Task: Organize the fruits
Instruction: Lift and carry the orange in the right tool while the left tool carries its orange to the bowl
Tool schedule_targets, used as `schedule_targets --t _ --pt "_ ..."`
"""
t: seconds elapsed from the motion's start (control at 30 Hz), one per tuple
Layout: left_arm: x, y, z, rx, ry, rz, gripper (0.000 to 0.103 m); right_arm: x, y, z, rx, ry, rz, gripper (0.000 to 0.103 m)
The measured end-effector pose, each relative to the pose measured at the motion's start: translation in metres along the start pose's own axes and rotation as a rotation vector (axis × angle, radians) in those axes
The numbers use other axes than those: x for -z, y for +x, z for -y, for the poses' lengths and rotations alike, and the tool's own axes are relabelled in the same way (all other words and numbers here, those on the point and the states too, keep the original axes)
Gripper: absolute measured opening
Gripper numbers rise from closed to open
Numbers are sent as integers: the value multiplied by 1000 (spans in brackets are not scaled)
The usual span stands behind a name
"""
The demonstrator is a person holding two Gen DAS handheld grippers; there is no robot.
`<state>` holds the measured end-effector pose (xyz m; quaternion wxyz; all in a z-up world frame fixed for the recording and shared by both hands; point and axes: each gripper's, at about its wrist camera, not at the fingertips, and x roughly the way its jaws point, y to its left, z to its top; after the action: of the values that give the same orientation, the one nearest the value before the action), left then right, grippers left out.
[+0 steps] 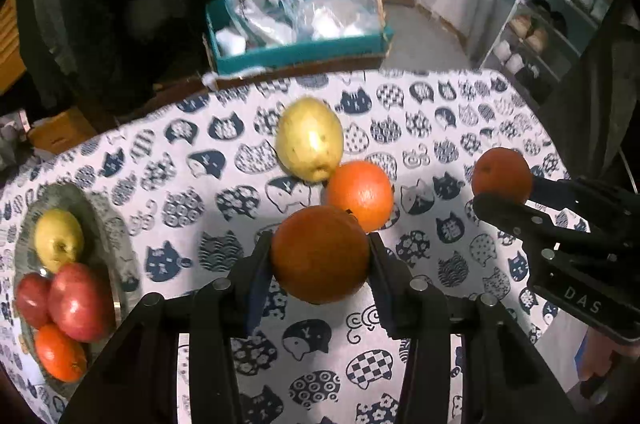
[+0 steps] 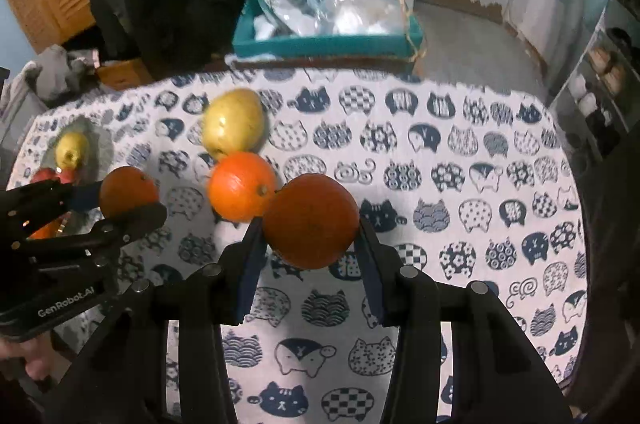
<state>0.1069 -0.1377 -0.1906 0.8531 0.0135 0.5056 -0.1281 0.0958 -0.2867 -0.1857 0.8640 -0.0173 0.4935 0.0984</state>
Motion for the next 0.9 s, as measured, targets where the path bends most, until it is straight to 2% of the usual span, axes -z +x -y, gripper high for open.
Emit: schedule_targets --t 0.5,0.9 --pt "-2 -88 -29 -17 -41 161 46 -18 -61 -40 -53 -77 124 44" --pt "8 -136 -49 -22 -58 235 46 -27 -96 -74 -109 -132 184 44"
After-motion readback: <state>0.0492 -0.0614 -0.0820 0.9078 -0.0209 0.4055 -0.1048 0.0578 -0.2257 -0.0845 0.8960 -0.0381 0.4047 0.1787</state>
